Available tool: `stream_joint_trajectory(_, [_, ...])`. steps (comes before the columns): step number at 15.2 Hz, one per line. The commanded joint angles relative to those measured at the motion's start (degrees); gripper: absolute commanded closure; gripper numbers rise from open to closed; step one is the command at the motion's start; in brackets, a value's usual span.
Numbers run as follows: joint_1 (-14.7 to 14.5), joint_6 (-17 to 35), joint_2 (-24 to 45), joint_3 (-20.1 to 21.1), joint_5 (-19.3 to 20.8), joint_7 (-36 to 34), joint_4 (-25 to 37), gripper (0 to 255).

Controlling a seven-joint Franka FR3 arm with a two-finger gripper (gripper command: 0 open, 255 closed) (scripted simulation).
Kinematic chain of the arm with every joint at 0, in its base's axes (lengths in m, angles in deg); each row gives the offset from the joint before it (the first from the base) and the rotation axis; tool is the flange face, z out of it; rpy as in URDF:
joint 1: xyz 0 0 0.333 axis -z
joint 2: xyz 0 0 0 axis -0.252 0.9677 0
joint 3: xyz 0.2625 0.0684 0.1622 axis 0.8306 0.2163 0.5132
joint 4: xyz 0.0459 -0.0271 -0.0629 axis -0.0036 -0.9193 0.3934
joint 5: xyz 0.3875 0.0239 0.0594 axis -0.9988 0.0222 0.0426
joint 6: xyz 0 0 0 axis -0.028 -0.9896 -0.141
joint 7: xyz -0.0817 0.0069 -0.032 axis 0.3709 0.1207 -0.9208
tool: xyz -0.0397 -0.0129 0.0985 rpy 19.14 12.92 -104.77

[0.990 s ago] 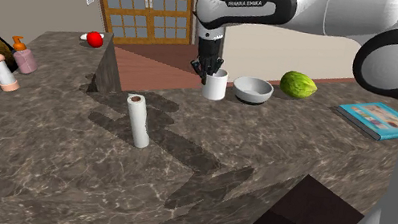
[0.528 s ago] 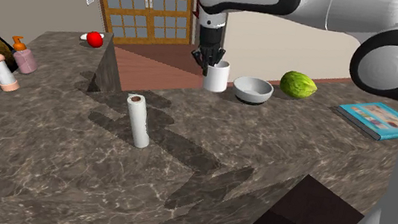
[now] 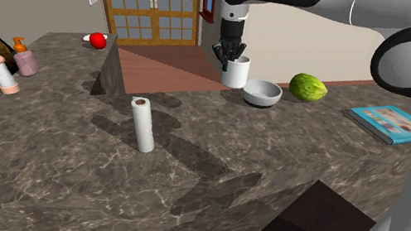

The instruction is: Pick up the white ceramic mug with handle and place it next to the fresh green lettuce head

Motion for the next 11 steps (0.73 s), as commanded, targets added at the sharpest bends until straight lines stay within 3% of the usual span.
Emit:
stream_joint_trajectory(1, [1.7, 1.3, -1.8, -0.8, -0.3, 2.5, -3.1, 255])
stream_joint_trajectory(11, [9.7, 2.6, -5.3, -5.4, -1.1, 15.0, -7.9, 255])
